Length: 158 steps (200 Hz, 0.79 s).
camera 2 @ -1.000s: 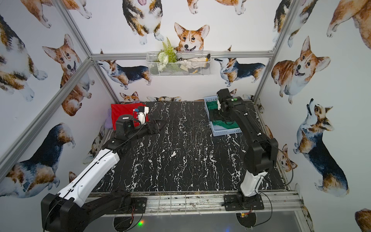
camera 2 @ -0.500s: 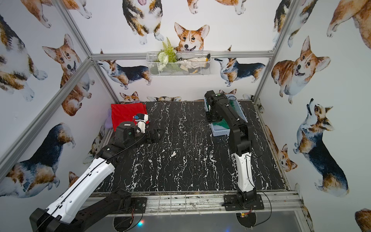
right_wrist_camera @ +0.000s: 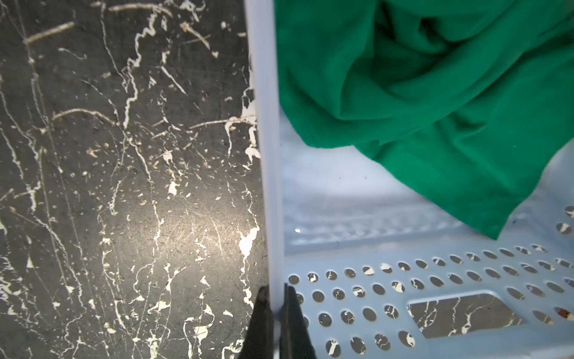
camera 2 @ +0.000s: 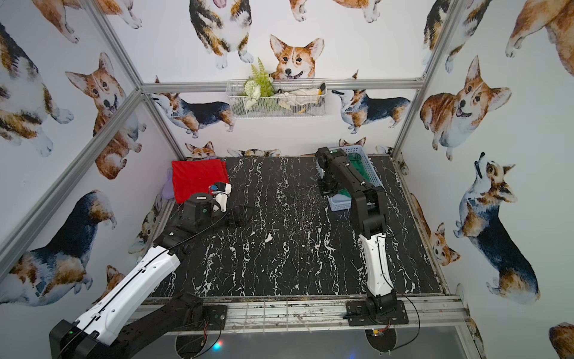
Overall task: Fold and stack t-shirts
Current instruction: Move the bin to the corner of the board.
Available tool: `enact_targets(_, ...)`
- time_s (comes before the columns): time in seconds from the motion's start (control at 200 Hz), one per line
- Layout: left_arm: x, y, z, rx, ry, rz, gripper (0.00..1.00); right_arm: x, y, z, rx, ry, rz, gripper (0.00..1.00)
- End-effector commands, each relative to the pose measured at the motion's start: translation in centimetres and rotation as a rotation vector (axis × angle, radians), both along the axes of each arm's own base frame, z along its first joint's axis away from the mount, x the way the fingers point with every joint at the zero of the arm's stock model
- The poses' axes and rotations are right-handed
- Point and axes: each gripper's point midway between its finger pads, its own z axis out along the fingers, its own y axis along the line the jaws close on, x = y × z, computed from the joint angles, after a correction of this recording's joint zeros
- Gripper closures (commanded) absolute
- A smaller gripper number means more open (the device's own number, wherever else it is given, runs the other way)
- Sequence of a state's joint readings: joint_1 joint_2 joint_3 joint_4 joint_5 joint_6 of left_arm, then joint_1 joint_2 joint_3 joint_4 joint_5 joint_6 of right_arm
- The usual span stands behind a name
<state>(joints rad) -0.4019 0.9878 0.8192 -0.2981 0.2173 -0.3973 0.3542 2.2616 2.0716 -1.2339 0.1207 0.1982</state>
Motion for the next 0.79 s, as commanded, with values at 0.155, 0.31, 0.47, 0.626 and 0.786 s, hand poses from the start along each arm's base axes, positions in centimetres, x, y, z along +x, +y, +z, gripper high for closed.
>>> enact_targets(0.155,-0.1,-0.3,0.2,-0.006,-0.013,-0.018,0.00,-1.0,-4.2,-1.9,-0.078,0.018,-0.091,1.00)
enact_targets(0.31,-0.2,-0.3,0.5,-0.014,-0.018,-0.019,0.00,-1.1,-8.0,-1.7,-0.153,0.002,-0.135,1.00)
enact_targets(0.47,-0.2,-0.4,0.3,-0.031,-0.019,-0.017,0.00,-0.8,-10.9,-1.9,-0.191,-0.006,-0.181,1.00)
enact_targets(0.626,0.0,-0.6,-0.4,-0.042,0.008,-0.009,0.00,0.3,-12.1,-2.1,-0.240,-0.007,-0.178,1.00)
enact_targets(0.786,0.4,-0.7,-1.5,-0.051,0.028,0.006,0.00,1.3,-12.6,-2.6,-0.252,0.000,-0.170,1.00)
